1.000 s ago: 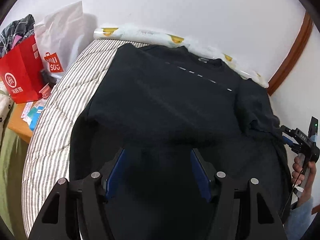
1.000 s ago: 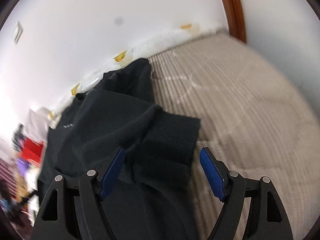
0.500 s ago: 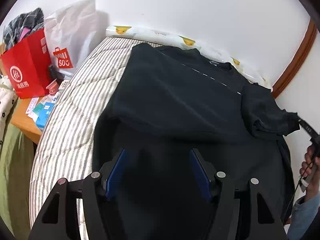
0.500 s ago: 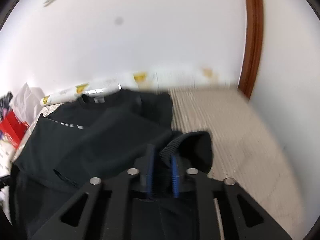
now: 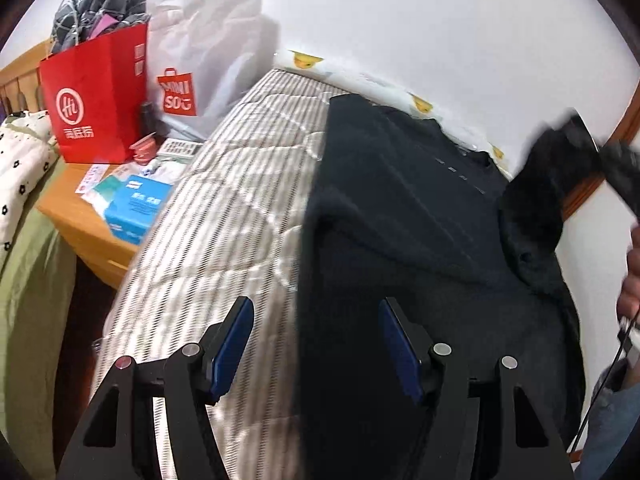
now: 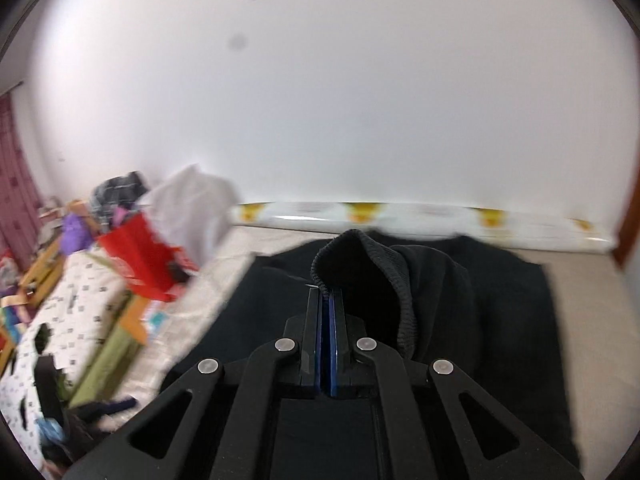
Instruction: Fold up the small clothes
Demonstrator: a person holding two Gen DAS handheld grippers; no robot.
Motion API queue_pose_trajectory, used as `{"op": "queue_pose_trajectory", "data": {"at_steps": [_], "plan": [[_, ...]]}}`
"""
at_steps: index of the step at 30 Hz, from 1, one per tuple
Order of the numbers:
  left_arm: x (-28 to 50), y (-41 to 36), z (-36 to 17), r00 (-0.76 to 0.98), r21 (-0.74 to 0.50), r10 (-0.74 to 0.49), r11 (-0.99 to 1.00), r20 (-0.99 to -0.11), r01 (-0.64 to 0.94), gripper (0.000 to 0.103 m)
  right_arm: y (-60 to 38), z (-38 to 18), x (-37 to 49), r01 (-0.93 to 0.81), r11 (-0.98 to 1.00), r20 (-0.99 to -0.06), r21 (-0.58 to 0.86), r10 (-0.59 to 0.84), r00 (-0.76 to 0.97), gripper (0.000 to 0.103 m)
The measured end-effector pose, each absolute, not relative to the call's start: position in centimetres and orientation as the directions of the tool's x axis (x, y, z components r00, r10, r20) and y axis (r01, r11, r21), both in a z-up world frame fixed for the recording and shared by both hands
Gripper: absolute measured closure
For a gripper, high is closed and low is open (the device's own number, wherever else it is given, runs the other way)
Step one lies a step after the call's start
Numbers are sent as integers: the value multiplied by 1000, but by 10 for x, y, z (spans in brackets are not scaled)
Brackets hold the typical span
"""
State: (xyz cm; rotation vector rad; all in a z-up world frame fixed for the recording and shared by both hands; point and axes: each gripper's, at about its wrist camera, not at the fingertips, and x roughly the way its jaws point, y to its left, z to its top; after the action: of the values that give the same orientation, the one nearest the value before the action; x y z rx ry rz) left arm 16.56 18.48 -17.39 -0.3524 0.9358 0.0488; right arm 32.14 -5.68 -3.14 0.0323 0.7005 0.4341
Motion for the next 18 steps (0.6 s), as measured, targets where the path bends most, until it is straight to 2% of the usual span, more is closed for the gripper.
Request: {"op": "queue_pose_trajectory", "data": {"at_steps": [3,6,7,8,9,10,11,14,18], "plan": [[163,192,-178,596,-275,-110,942,-795,-193,40,-8,-40,335,-419,880,-620,226,461,634,100],[164,194,-182,592,-288,-129,940,-796,-183,40,26,-60,347,-473,845,-665,250,505,551,99],[164,194,-183,591,-286,-131,942,-796,-177,40,31,-66,348,-489,836,-681,249,510,525,91],[164,193,-183,591,-282,-131,944,-796,-170,40,31,-73,348,-503,830,-696,241,509,506,75],[165,192,-184,592,-279,-132,946,-795,-163,40,30,-77,349,-501,834,-698,233,502,511,66],[167,189,-184,594,-279,-137,948,-792,-153,40,20,-79,345,-490,845,-689,216,487,537,50],[169,187,-184,595,-281,-145,949,-790,-142,40,8,-80,341,-477,857,-681,198,470,561,39],[179,177,-182,595,-282,-160,952,-787,-117,40,-45,-83,326,-418,901,-676,118,381,631,36],[200,162,-176,609,-260,-157,962,-777,-85,40,-123,-97,310,-284,958,-694,-33,183,696,36]]}}
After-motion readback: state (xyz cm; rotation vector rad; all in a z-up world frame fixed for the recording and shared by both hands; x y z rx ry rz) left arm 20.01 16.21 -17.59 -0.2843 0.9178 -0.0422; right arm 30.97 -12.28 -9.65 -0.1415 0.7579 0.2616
